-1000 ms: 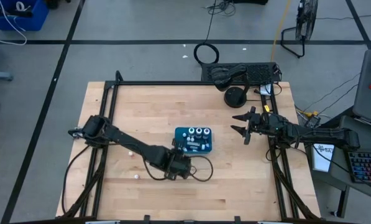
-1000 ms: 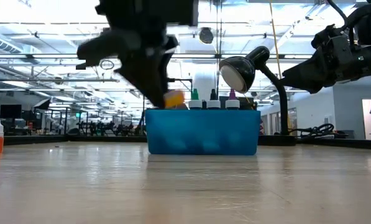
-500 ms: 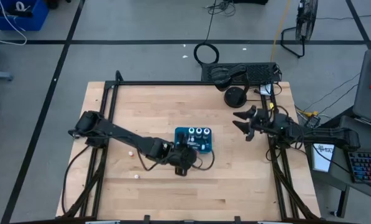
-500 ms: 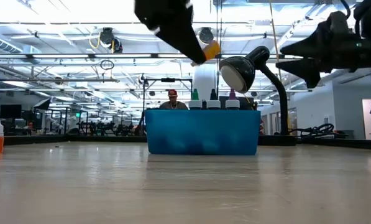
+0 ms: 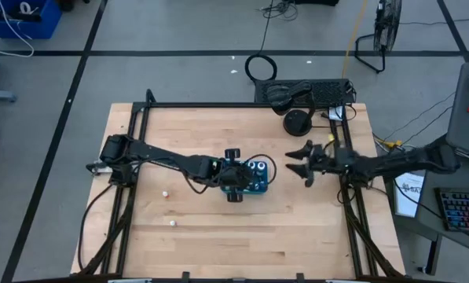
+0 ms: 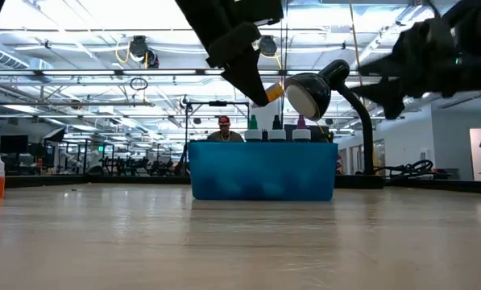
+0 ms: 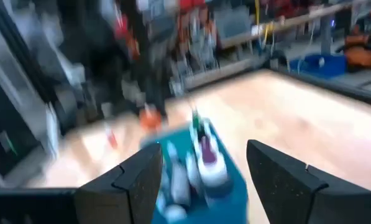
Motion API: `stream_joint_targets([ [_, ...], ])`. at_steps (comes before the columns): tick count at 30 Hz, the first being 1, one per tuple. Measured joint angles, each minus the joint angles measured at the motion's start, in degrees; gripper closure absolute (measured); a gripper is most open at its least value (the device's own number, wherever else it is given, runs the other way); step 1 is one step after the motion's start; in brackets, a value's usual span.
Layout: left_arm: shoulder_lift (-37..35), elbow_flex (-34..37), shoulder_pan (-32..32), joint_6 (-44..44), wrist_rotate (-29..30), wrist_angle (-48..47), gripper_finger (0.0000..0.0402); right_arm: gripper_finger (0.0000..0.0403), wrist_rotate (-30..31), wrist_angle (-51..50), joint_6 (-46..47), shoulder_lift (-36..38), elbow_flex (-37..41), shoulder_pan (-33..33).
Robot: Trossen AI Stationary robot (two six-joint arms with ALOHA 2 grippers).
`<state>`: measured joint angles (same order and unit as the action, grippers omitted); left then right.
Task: Pick & Place food coloring
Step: Put the small yellow food coloring bottle into the blue container
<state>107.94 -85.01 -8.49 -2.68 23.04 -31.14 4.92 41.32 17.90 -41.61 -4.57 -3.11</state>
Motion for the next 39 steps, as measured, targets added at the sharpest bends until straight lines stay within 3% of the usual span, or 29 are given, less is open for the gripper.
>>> stream_joint_targets([
  [6, 0.02, 0.0, 0.34, 0.01, -0.67, -0.73, 0.0342, 0.0179, 0.95, 8.8, -14.99, -17.75, -6.12, 4.18],
  [13, 0.02, 0.0, 0.33, 1.31, -1.98, -2.17, 0.0342, 0.0179, 0.86, 9.38, -19.4, -35.41, -18.37, 5.66],
  [18, 0.02, 0.0, 0.33, 1.34, -1.98, -2.93, 0.0342, 0.0179, 0.77, 9.63, -21.32, -44.03, -24.69, 6.17],
  [24, 0.02, 0.0, 0.31, 1.48, -1.98, -4.03, 0.0342, 0.0179, -0.92, 9.65, -21.81, -48.95, -28.27, 7.23],
  [33, 0.02, 0.0, 0.32, 1.34, -2.07, -4.56, 0.0342, 0.0181, -2.02, 9.93, -22.06, -49.94, -28.64, 7.71],
  [39, 0.02, 0.0, 0.29, 1.45, -2.27, -4.58, 0.0342, 0.0219, -1.92, 9.65, -22.55, -49.94, -28.64, 7.69],
])
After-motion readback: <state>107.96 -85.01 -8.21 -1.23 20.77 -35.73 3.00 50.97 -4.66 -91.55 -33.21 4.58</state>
